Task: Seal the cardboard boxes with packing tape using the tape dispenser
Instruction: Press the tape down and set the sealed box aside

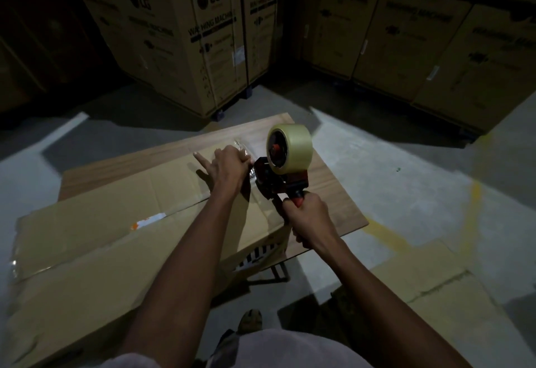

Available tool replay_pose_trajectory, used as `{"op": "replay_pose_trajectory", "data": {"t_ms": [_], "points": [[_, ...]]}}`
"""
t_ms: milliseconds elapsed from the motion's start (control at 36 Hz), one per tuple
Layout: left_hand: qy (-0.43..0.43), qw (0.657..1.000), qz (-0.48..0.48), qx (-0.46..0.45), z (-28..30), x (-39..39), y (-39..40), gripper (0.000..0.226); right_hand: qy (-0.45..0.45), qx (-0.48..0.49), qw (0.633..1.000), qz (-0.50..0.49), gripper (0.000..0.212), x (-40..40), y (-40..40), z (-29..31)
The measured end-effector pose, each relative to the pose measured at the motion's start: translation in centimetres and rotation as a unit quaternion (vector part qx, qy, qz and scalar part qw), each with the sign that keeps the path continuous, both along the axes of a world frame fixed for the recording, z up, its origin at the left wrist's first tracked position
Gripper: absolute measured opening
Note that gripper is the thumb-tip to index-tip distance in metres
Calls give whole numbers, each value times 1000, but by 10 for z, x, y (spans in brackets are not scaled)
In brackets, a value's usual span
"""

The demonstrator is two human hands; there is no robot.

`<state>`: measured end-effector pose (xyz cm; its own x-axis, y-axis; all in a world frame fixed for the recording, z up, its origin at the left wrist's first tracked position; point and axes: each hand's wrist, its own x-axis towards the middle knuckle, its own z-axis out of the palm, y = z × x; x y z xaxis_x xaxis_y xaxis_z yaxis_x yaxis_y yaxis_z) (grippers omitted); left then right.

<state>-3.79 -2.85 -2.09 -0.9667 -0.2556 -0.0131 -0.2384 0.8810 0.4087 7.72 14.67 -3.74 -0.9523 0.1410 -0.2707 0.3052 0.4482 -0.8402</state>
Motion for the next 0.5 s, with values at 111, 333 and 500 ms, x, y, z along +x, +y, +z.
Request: {"op": "replay_pose_trajectory", "data": {"t_ms": [111, 333, 500], "points": [[3, 999, -3, 48, 5, 0, 0, 26, 7, -8, 1000, 15, 20, 1, 6, 2], [6, 999, -12, 37, 3, 0, 2, 28, 4, -49, 999, 14, 18, 17, 17, -4], [4, 999, -10, 47, -6, 0, 2, 25, 18, -33, 999, 7, 20, 16, 16, -8]]}}
